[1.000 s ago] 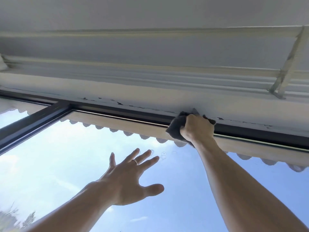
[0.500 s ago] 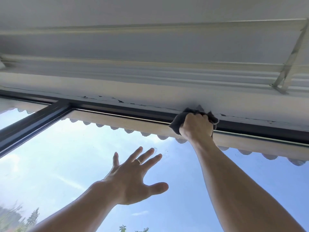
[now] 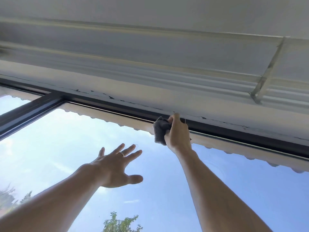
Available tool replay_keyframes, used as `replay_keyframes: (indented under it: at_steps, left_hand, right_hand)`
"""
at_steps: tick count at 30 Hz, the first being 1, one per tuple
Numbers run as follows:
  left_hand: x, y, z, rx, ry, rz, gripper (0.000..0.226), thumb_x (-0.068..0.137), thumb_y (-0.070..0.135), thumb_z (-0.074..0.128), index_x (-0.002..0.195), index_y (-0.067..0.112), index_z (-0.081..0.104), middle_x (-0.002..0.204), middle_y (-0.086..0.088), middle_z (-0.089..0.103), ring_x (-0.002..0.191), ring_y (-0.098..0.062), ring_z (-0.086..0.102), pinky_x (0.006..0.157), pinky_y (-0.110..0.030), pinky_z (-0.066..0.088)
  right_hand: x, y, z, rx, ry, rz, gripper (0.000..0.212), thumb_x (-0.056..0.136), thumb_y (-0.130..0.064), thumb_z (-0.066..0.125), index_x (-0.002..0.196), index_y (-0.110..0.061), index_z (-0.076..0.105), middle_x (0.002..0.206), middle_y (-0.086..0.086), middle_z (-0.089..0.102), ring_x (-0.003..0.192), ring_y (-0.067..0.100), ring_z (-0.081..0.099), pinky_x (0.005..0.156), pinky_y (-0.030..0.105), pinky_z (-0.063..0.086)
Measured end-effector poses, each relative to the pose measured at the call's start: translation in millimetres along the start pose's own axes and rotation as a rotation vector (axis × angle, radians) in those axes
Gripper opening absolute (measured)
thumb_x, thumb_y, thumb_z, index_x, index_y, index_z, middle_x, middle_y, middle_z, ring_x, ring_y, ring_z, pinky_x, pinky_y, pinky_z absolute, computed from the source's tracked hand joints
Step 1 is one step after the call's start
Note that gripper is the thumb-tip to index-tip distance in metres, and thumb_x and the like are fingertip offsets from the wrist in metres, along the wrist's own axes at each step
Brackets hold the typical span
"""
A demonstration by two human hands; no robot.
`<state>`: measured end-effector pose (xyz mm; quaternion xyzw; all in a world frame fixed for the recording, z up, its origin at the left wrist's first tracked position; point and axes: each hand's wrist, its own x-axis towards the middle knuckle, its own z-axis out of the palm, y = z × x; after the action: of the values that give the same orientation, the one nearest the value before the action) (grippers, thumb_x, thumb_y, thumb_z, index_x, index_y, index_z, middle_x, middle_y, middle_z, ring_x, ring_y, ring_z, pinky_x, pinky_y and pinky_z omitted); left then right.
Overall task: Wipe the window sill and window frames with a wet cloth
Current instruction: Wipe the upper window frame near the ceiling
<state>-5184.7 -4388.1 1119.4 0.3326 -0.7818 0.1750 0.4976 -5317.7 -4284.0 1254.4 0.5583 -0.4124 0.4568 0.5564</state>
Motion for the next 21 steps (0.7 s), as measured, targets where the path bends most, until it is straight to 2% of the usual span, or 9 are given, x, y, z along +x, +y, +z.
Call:
replay_keyframes:
  at_steps: [3,5,7,10,12,15,17,18,21]
  left_hand:
    - [-11.7,30.2,-6.0,-0.138,0.078,-0.04,0.079,0.091,0.072,0.031,0.153,0.043,-0.007,0.161,0.017,-0.012,0.148,-0.005,-0.015,0.122,-0.046,-0.002]
    - [-30.1,57.5,-5.9,-0.265,0.209,-0.034,0.07,0.094,0.065,0.038,0.154,0.039,0.011,0.162,0.013,0.013,0.149,-0.007,0.007,0.12,-0.038,0.015]
    - [-53.9,85.8,-1.1,-0.362,0.304,0.0,0.055,0.094,0.057,0.045,0.145,0.037,0.035,0.148,0.014,0.038,0.137,-0.005,0.031,0.111,-0.034,0.031]
    - [-98.9,131.0,18.7,-0.546,0.22,0.058,0.028,0.094,0.049,0.053,0.121,0.041,0.055,0.124,0.018,0.056,0.12,0.0,0.049,0.101,-0.029,0.04]
    - [-128.9,157.6,26.7,-0.729,0.157,0.06,0.011,0.094,0.046,0.055,0.1,0.047,0.064,0.108,0.017,0.066,0.102,0.002,0.061,0.085,-0.025,0.048]
    - [-171.3,184.8,31.2,-0.905,0.147,0.044,0.034,0.096,0.023,0.057,0.073,0.043,0.072,0.081,0.011,0.074,0.078,-0.004,0.068,0.063,-0.019,0.047]
    - [-196.4,194.0,31.9,-0.957,0.158,-0.005,0.037,0.095,0.008,0.055,0.068,0.027,0.072,0.073,0.005,0.073,0.074,-0.01,0.07,0.057,-0.018,0.049]
    - [-215.5,198.7,35.3,-0.961,0.138,-0.035,0.034,0.096,0.007,0.055,0.07,0.022,0.071,0.073,0.001,0.074,0.073,-0.013,0.071,0.057,-0.023,0.053]
    - [-263.3,202.6,49.4,-0.922,0.037,-0.073,0.024,0.098,0.015,0.057,0.08,0.013,0.072,0.077,-0.004,0.074,0.075,-0.019,0.072,0.066,-0.035,0.057]
  right_hand:
    - [-41.7,18.1,-31.1,0.101,0.013,0.096,0.024,0.079,0.003,0.045,0.085,-0.019,0.047,0.086,-0.003,0.055,0.075,0.024,0.053,0.053,0.028,0.038]
    - [-71.0,28.9,-51.2,0.226,0.048,0.248,0.023,0.077,0.0,0.047,0.07,-0.021,0.054,0.086,0.0,0.061,0.077,0.025,0.059,0.057,0.035,0.052]
    - [-106.8,30.9,-72.1,0.388,0.044,0.354,0.021,0.074,-0.002,0.051,0.062,-0.015,0.061,0.073,0.002,0.063,0.071,0.028,0.062,0.058,0.046,0.059]
    - [-177.5,32.5,-105.4,0.507,-0.011,0.444,0.022,0.077,-0.003,0.057,0.061,-0.012,0.069,0.061,0.003,0.063,0.061,0.023,0.065,0.051,0.047,0.059]
    - [-216.4,29.5,-122.5,0.56,-0.067,0.46,0.025,0.082,-0.003,0.06,0.063,-0.014,0.073,0.072,0.002,0.068,0.064,0.021,0.069,0.049,0.04,0.059]
    - [-267.4,21.3,-136.5,0.543,-0.128,0.395,0.027,0.083,-0.004,0.056,0.068,-0.014,0.076,0.087,-0.004,0.07,0.078,0.019,0.071,0.059,0.037,0.06]
    - [-298.0,12.8,-147.2,0.52,-0.17,0.369,0.031,0.079,-0.002,0.05,0.063,-0.013,0.073,0.083,-0.003,0.069,0.084,0.016,0.069,0.07,0.038,0.059]
    - [-320.6,6.6,-156.8,0.531,-0.198,0.386,0.034,0.078,-0.001,0.048,0.057,-0.016,0.071,0.082,-0.003,0.067,0.086,0.014,0.067,0.073,0.035,0.057]
    - [-377.0,-13.3,-181.0,0.613,-0.296,0.419,0.049,0.083,-0.003,0.049,0.039,-0.024,0.054,0.072,-0.004,0.056,0.065,0.008,0.057,0.063,0.032,0.051]
